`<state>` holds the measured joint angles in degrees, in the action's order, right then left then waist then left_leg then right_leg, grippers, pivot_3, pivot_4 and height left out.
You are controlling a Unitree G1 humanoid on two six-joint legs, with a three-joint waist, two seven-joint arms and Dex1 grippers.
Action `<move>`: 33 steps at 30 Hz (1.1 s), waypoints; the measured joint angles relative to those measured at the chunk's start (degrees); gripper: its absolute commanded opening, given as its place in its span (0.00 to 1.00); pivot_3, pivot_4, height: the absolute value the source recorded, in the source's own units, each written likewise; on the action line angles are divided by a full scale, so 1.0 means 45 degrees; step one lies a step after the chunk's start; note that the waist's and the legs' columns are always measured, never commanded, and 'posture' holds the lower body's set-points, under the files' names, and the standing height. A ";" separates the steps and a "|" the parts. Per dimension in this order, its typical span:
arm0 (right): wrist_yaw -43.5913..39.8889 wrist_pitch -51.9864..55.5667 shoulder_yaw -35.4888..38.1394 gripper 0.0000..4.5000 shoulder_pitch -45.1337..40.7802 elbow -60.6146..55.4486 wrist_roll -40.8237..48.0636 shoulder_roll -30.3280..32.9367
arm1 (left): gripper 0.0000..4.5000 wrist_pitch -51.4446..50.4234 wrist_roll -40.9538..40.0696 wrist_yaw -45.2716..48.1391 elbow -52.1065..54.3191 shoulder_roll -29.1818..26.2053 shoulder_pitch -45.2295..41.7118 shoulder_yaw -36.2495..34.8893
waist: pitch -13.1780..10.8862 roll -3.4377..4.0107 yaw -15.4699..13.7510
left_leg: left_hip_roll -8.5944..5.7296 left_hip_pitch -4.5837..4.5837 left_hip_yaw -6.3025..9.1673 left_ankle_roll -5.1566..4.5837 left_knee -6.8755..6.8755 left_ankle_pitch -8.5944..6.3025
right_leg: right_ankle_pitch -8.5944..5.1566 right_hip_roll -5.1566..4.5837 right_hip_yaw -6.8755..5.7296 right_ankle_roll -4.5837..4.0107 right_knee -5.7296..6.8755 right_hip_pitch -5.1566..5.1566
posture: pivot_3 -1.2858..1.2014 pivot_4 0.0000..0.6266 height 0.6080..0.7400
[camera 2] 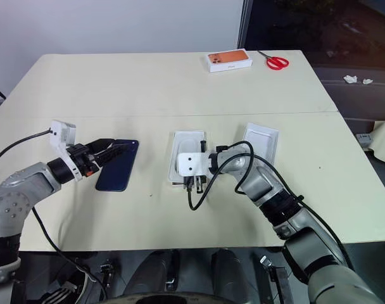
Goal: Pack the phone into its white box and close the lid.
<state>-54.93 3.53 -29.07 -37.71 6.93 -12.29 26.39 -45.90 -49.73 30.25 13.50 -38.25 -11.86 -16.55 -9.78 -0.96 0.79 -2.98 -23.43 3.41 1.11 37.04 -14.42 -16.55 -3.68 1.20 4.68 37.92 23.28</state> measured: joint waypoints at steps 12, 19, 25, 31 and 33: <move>-0.1519 -0.1321 0.0297 0.01 0.0163 0.0448 0.0577 0.0936 | 0.87 -0.0004 0.0383 -0.0092 0.0004 0.0303 -0.0354 0.0007 | -0.0001 0.0000 -0.0001 | 0.0001 0.0002 0.0003 -0.0007 0.0002 -0.0004 | 0.0001 0.0001 -0.0005 0.0001 -0.0004 -0.0011 | 0.52 0.24 1.00; -0.1799 -0.1909 0.0305 0.01 0.0121 0.0703 0.0645 0.0846 | 0.87 -0.0211 0.0376 -0.0110 -0.0021 0.0544 -0.0542 0.0008 | -0.0001 -0.0001 0.0018 | 0.0005 0.0003 0.0002 -0.0006 0.0002 -0.0004 | 0.0001 0.0005 -0.0004 0.0001 -0.0002 -0.0008 | 0.52 0.24 1.00; -0.1114 -0.2004 0.0428 0.01 -0.0292 0.1359 0.0533 0.0269 | 0.87 -0.0237 0.0396 -0.0138 -0.0019 0.0608 -0.0543 0.0003 | -0.0001 0.0000 0.0007 | 0.0004 0.0002 0.0001 0.0016 0.0003 0.0009 | 0.0001 0.0005 -0.0003 0.0001 0.0001 -0.0004 | 0.52 0.24 1.00; -0.0203 -0.2302 0.0846 0.01 -0.1072 0.2217 0.0155 -0.0064 | 0.87 -0.0474 0.0340 -0.0201 -0.0031 0.0604 -0.0546 -0.0064 | -0.0001 0.0000 0.0011 | 0.0004 0.0002 0.0001 0.0016 0.0002 0.0009 | 0.0001 0.0005 -0.0003 0.0001 0.0001 -0.0004 | 0.52 0.24 1.00; 0.0238 -0.2703 0.0721 0.01 -0.1164 0.2763 -0.0472 -0.0053 | 0.87 -0.0608 0.0257 -0.0150 -0.0121 0.0573 -0.0529 -0.0183 | -0.0001 0.0000 0.0016 | 0.0003 0.0002 0.0001 0.0019 0.0002 0.0011 | 0.0001 0.0006 -0.0004 0.0001 0.0001 -0.0002 | 0.52 0.24 1.00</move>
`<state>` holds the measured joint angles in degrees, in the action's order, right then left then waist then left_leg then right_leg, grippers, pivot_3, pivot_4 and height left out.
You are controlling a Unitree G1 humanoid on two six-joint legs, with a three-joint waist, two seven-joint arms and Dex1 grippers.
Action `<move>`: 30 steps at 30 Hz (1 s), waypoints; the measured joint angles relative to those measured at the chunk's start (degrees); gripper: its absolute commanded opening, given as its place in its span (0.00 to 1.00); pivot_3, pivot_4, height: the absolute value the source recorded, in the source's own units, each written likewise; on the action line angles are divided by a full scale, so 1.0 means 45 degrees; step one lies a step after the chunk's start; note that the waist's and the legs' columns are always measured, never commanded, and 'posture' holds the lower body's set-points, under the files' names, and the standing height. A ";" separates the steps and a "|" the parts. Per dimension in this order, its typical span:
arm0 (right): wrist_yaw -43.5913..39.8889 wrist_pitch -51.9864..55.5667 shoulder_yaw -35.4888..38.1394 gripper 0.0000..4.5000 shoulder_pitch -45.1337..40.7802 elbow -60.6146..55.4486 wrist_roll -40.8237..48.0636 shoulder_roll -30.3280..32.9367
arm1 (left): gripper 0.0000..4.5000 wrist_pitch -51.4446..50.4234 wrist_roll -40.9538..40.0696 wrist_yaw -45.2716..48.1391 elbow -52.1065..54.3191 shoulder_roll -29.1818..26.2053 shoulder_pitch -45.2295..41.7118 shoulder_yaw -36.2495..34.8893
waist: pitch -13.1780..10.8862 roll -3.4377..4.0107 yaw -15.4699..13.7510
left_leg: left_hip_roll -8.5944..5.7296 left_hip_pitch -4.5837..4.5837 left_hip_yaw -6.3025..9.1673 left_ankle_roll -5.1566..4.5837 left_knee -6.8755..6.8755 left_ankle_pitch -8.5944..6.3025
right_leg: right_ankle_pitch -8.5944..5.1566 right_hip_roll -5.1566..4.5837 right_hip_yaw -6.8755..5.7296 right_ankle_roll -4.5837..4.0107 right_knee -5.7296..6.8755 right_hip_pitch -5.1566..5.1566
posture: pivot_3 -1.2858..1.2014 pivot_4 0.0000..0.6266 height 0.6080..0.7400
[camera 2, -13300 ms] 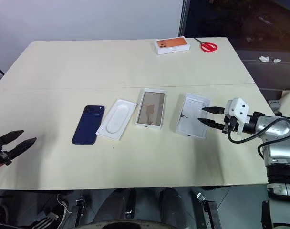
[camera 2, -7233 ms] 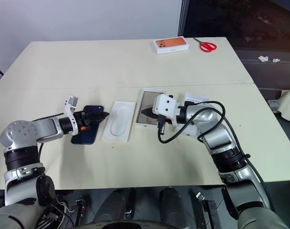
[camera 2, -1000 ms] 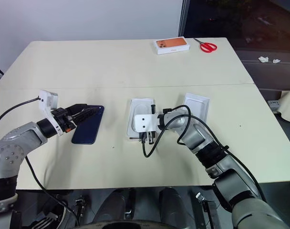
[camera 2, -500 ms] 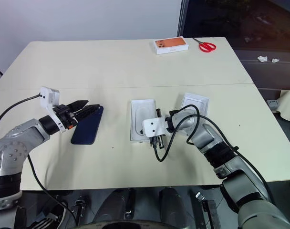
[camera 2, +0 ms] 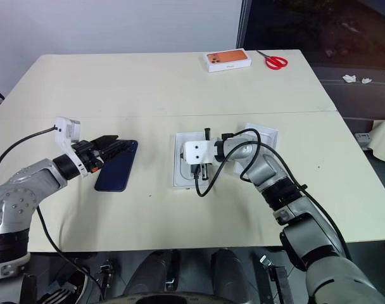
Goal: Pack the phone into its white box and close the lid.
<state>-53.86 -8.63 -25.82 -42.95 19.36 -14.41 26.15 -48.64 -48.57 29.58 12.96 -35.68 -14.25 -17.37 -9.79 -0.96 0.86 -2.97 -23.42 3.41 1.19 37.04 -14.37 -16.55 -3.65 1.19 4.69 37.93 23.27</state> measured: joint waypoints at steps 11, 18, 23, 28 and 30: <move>0.0225 0.2186 0.0753 0.01 -0.0380 -0.0765 0.1275 -0.2150 | 0.87 -0.1217 -0.0411 0.2310 -0.4079 -0.2936 0.0452 -0.2120 | -0.0005 0.0005 0.0296 | 0.0025 -0.0001 0.0002 -0.0007 -0.0020 -0.0004 | -0.0001 0.0020 -0.0003 -0.0001 0.0014 0.0023 | 0.52 0.24 1.00; 0.1500 0.2880 -0.0442 0.01 -0.1490 0.0791 0.0441 -0.5042 | 0.87 -0.1384 0.0182 0.4626 -0.7493 -0.3460 -0.0212 -0.1517 | -0.0004 0.0002 0.0368 | 0.0024 -0.0002 0.0005 0.0012 -0.0038 0.0007 | -0.0001 0.0023 -0.0005 -0.0002 0.0028 0.0048 | 0.52 0.24 1.00; 0.2099 0.3090 -0.1083 0.01 -0.2180 0.2491 -0.0129 -0.6414 | 0.87 -0.1518 0.0936 0.6150 -0.9218 -0.3533 -0.1002 -0.0440 | 0.0003 -0.0009 0.0339 | -0.0003 -0.0001 0.0009 0.0032 -0.0036 0.0019 | -0.0001 0.0005 -0.0006 -0.0002 0.0024 0.0077 | 0.52 0.24 1.00; 0.1923 0.3674 -0.1675 0.01 -0.2175 0.3350 -0.0728 -0.6421 | 0.87 -0.1348 0.1806 0.7052 -1.0026 -0.3480 -0.1812 0.0399 | 0.0009 -0.0019 0.0305 | -0.0019 -0.0001 0.0021 0.0024 -0.0016 0.0014 | -0.0001 -0.0004 -0.0008 -0.0002 0.0034 0.0074 | 0.52 0.24 1.00; 0.1706 0.3955 -0.1755 0.01 -0.2178 0.3367 -0.0795 -0.6420 | 0.87 -0.1180 0.2167 0.7281 -1.0274 -0.3357 -0.2101 0.0639 | 0.0011 -0.0015 0.0312 | -0.0019 0.0000 0.0023 0.0017 -0.0017 0.0010 | -0.0001 -0.0003 -0.0009 -0.0002 0.0037 0.0073 | 0.52 0.24 1.00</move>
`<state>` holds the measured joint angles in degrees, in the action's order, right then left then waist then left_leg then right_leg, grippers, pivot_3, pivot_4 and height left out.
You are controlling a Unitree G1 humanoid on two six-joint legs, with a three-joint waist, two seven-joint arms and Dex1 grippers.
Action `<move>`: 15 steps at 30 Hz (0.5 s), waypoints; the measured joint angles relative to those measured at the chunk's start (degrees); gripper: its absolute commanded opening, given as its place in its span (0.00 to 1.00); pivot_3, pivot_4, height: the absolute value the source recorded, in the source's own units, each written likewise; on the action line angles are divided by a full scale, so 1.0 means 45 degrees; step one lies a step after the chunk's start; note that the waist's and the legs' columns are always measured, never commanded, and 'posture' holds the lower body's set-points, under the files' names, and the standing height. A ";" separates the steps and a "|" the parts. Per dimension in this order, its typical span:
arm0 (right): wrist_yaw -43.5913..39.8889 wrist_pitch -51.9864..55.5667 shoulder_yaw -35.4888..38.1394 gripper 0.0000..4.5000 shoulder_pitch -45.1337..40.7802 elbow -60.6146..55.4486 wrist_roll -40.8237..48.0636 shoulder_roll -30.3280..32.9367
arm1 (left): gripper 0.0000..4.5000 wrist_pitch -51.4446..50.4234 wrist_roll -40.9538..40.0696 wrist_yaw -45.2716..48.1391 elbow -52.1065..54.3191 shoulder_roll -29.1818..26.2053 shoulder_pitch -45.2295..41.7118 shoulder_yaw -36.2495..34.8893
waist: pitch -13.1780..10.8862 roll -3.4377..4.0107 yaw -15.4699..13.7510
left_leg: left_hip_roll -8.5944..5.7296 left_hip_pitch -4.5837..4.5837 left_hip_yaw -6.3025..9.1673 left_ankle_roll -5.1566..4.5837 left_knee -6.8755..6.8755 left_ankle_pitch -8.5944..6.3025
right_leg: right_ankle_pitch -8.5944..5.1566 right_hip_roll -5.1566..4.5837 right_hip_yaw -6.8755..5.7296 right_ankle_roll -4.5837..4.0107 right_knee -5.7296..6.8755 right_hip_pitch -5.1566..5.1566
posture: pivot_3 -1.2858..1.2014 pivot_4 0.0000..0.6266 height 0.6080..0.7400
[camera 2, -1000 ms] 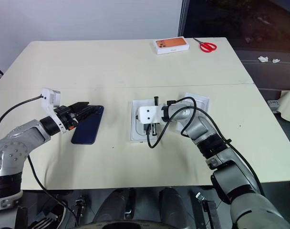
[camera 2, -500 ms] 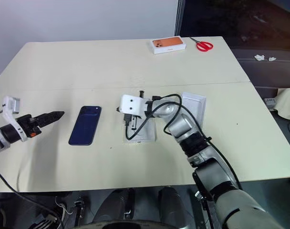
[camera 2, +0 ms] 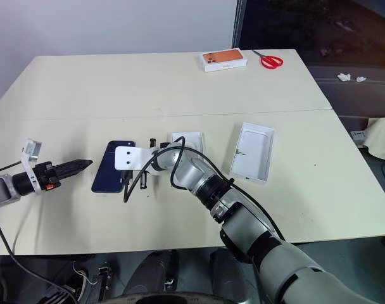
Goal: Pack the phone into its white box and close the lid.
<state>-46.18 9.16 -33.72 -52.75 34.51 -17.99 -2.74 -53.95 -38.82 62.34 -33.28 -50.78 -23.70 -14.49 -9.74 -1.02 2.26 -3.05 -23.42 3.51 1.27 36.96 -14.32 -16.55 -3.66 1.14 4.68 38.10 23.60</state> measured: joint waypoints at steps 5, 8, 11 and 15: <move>-0.0245 0.0618 -0.0177 0.01 -0.0132 0.0025 -0.0334 -0.0035 | 0.87 0.0653 0.0795 0.0458 -0.0205 0.0440 -0.0467 0.0458 | 0.0016 0.0025 -0.0052 | -0.0004 0.0020 0.0001 -0.0017 0.0003 -0.0010 | 0.0000 -0.0003 -0.0002 0.0000 0.0001 -0.0021 | 0.52 0.24 1.00; -0.0256 0.0713 -0.0188 0.01 -0.0144 0.0029 -0.0450 -0.0041 | 0.87 0.0757 0.1073 0.0549 -0.0382 0.0807 -0.0785 0.0532 | 0.0037 0.0053 -0.0133 | -0.0008 0.0029 0.0002 -0.0025 0.0005 -0.0014 | 0.0000 -0.0004 -0.0002 0.0000 0.0001 -0.0033 | 0.52 0.24 1.00; -0.0221 0.0809 -0.0189 0.01 -0.0144 0.0048 -0.0510 -0.0044 | 0.87 0.0808 0.1385 0.0622 -0.0328 0.1111 -0.0951 0.0671 | 0.0081 0.0098 -0.0238 | -0.0013 0.0035 0.0001 -0.0029 0.0006 -0.0017 | 0.0000 -0.0007 0.0001 0.0000 0.0000 -0.0039 | 0.52 0.24 1.00; -0.0174 0.0899 -0.0181 0.01 -0.0188 0.0182 -0.0527 -0.0092 | 0.87 0.0713 0.1613 0.0618 -0.0252 0.1325 -0.1075 0.0823 | 0.0121 0.0141 -0.0278 | -0.0022 0.0054 0.0001 -0.0039 0.0006 -0.0022 | 0.0000 -0.0012 0.0002 0.0000 -0.0002 -0.0059 | 0.52 0.24 1.00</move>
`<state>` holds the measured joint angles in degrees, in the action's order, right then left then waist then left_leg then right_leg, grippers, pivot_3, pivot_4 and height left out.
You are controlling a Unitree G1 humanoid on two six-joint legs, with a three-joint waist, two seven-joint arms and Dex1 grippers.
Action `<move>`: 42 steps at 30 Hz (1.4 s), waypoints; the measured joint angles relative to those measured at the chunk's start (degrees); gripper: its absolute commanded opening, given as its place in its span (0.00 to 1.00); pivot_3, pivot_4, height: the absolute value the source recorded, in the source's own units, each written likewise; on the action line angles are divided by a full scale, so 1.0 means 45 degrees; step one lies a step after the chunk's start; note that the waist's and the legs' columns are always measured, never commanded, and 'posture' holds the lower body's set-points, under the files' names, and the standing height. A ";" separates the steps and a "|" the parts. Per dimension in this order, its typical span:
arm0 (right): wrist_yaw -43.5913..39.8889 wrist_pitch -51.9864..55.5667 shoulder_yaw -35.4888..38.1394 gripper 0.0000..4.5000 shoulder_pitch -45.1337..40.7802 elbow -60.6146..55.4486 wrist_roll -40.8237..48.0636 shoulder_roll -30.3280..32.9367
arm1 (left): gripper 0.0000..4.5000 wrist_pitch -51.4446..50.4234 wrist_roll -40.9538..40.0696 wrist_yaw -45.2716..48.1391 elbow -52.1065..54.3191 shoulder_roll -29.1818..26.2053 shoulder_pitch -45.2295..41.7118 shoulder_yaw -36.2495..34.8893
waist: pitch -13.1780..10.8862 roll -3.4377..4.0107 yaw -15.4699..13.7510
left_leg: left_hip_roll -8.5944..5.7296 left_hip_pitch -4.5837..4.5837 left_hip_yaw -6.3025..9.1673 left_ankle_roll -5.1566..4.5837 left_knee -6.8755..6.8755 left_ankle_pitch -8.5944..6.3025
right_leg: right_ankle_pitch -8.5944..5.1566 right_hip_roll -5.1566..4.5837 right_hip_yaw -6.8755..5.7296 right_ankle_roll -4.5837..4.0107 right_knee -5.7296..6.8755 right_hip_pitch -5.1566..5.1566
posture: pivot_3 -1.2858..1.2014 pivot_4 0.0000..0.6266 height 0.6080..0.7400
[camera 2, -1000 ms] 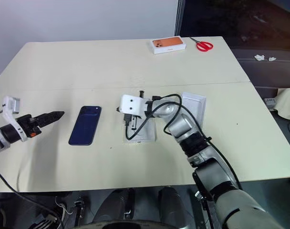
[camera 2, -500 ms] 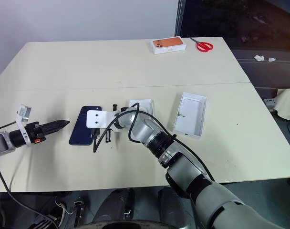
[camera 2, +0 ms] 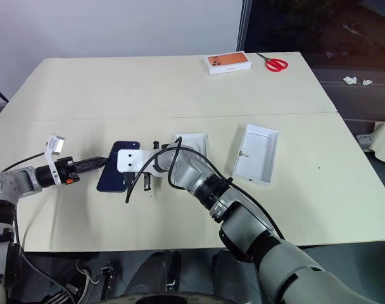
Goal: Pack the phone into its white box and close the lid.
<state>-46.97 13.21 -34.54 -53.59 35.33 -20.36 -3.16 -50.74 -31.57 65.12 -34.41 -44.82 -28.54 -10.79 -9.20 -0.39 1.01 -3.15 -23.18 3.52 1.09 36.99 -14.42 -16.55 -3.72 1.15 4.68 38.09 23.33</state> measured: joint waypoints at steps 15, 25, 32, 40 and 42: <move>0.0165 0.0007 0.0050 0.01 -0.0203 0.0439 0.0057 -0.0143 | 0.87 -0.2430 -0.0504 -0.0982 0.1573 0.1186 -0.0028 -0.0531 | 0.0028 0.0026 -0.0057 | -0.0007 0.0007 0.0001 -0.0008 0.0003 -0.0004 | 0.0000 -0.0001 0.0002 0.0000 -0.0002 -0.0013 | 0.52 0.24 1.00; 0.0272 -0.0256 0.0108 0.01 -0.0262 0.0637 0.0055 -0.0140 | 0.87 -0.2975 -0.1009 -0.1132 0.1601 0.1488 0.0208 -0.1035 | 0.0031 0.0026 -0.0004 | -0.0005 0.0008 0.0003 -0.0005 0.0001 -0.0003 | 0.0000 -0.0003 0.0006 0.0000 -0.0004 -0.0008 | 0.52 0.24 1.00; 0.0273 -0.0352 0.0107 0.00 -0.0262 0.0637 0.0049 -0.0102 | 0.57 -0.2978 -0.1183 -0.1421 0.1406 0.1494 0.0616 -0.1310 | 0.0031 0.0025 0.0138 | -0.0001 0.0007 0.0001 -0.0004 -0.0009 -0.0003 | 0.0000 -0.0002 0.0012 0.0000 -0.0004 0.0002 | 0.52 0.24 1.00; 0.0286 -0.0437 0.0095 0.00 -0.0262 0.0637 -0.0040 -0.0074 | 0.37 -0.3066 -0.1383 -0.1490 0.1776 0.1406 0.1108 -0.1445 | 0.0031 0.0025 0.0315 | 0.0001 0.0008 0.0002 -0.0006 -0.0022 -0.0005 | 0.0000 -0.0003 0.0014 -0.0001 -0.0005 0.0005 | 0.52 0.24 1.00; 0.0286 -0.0469 0.0096 0.00 -0.0261 0.0637 -0.0050 -0.0065 | 0.13 -0.3187 -0.1479 -0.1502 0.1739 0.1463 0.1251 -0.1484 | 0.0031 0.0025 0.0342 | 0.0001 0.0007 0.0001 -0.0006 -0.0025 -0.0005 | 0.0000 -0.0003 0.0016 -0.0001 -0.0007 0.0008 | 0.52 0.24 1.00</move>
<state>-45.68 11.10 -34.11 -54.77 38.20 -20.58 -3.45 -65.08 -38.22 58.36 -26.58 -38.24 -22.91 -17.47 -9.06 -0.27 2.55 -3.15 -23.15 3.52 1.07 36.88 -14.45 -16.55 -3.73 1.22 4.68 38.06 23.37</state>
